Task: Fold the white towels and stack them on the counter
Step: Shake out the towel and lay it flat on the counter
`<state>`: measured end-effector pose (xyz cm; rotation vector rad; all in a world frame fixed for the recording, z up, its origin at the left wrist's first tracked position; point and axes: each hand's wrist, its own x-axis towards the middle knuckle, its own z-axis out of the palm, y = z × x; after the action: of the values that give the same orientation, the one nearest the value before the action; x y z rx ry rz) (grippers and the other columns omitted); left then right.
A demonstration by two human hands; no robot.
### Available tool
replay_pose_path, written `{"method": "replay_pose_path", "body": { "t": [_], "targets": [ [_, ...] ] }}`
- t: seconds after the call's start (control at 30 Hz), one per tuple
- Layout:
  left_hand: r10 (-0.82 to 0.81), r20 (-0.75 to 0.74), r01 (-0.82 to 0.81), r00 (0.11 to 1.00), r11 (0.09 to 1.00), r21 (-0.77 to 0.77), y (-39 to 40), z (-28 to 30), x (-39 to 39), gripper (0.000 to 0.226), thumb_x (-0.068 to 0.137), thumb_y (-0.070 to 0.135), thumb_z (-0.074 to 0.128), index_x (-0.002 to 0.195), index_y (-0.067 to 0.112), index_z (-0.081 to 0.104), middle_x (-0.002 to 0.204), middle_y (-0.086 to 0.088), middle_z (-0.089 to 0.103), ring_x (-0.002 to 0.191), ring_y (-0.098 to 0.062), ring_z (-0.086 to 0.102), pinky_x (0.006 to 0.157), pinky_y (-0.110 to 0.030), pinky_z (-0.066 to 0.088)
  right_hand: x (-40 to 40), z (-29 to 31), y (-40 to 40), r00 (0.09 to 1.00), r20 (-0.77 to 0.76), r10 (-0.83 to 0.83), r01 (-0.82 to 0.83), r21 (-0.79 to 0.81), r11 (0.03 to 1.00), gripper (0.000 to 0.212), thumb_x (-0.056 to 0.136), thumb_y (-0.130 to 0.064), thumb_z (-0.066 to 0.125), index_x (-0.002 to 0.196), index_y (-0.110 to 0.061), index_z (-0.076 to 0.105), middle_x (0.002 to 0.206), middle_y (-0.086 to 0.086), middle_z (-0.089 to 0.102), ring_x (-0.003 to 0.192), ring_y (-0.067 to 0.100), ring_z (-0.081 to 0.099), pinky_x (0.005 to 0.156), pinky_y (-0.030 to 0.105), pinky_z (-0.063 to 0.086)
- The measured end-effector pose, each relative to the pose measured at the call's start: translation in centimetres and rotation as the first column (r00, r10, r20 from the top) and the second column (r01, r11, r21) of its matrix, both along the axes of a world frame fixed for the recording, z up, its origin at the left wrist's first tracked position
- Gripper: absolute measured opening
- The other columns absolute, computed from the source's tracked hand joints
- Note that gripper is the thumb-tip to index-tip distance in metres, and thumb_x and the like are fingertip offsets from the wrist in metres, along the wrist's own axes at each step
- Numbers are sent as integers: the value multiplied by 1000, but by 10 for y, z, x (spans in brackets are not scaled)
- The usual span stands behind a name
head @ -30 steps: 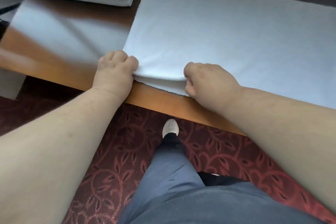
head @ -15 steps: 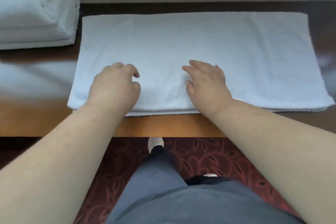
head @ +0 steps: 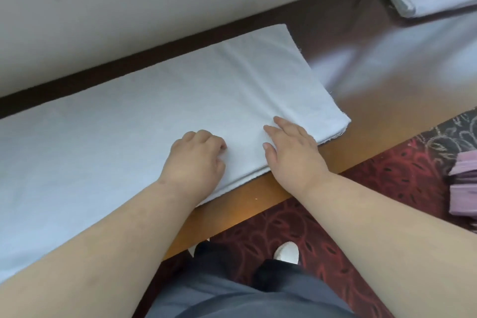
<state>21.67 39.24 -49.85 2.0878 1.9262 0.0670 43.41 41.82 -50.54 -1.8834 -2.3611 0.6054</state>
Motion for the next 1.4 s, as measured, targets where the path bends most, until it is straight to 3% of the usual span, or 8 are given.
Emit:
{"method": "replay_pose_path", "body": {
  "t": [0.23,0.43,0.7,0.83,1.0,1.1,1.27,1.4],
  "targets": [
    [-194,35,191,980,978,79,123,-16,51,40,96,26,40,135,25,51,140,-2,45,130,-27,35,109,-37,26,20,-15,3,957,113,-266,272,-44,961,69,98,-59,23,157,-28,6,165,3,-6,150,19,-13,121,41,-6],
    [-182,2,181,983,979,96,225,-24,85,42,97,26,40,139,24,49,146,-4,43,134,-27,35,111,-38,27,26,-8,43,876,-172,-452,477,153,866,34,94,-41,52,123,-27,62,129,-5,53,122,20,43,98,33,27],
    [-182,-201,155,963,978,-142,260,-34,101,87,69,90,20,146,53,-1,162,3,-11,147,-34,-14,108,-67,-6,59,-23,59,924,216,-315,328,-27,944,72,94,-65,14,156,-27,6,165,8,4,151,27,-1,119,57,-1],
    [-57,-147,41,987,993,-111,287,-29,114,64,90,68,20,149,47,8,163,-4,3,148,-31,2,115,-60,4,63,-19,61,938,132,-319,328,-52,943,71,95,-64,16,155,-30,2,165,5,4,151,23,-1,120,48,1],
    [36,4,-36,999,999,39,313,-10,112,54,82,29,43,136,23,47,125,-5,61,116,-30,55,100,-48,44,89,1,81,760,-307,-573,563,-129,816,54,95,-39,54,144,-27,35,127,-5,56,115,16,50,91,29,42],
    [16,77,-16,997,1000,2,316,0,108,27,80,24,49,101,22,67,93,-5,69,86,-31,63,77,-37,54,104,7,99,741,-170,-649,556,-387,736,44,94,-38,55,134,-24,44,97,-9,57,78,10,56,61,27,40],
    [117,264,-139,957,988,67,306,12,92,24,86,24,53,104,27,68,84,9,63,78,-14,58,70,-22,41,112,31,113,904,4,-428,359,-550,754,33,94,-49,55,114,-22,57,72,-9,46,56,5,43,44,22,27],
    [335,577,-348,745,933,-91,287,27,81,18,80,27,54,86,37,68,77,13,68,70,-11,62,67,-27,55,101,44,105,938,-83,-337,263,-466,845,21,88,-42,61,76,-29,50,83,-7,53,57,12,53,41,21,32]
  ]
}}
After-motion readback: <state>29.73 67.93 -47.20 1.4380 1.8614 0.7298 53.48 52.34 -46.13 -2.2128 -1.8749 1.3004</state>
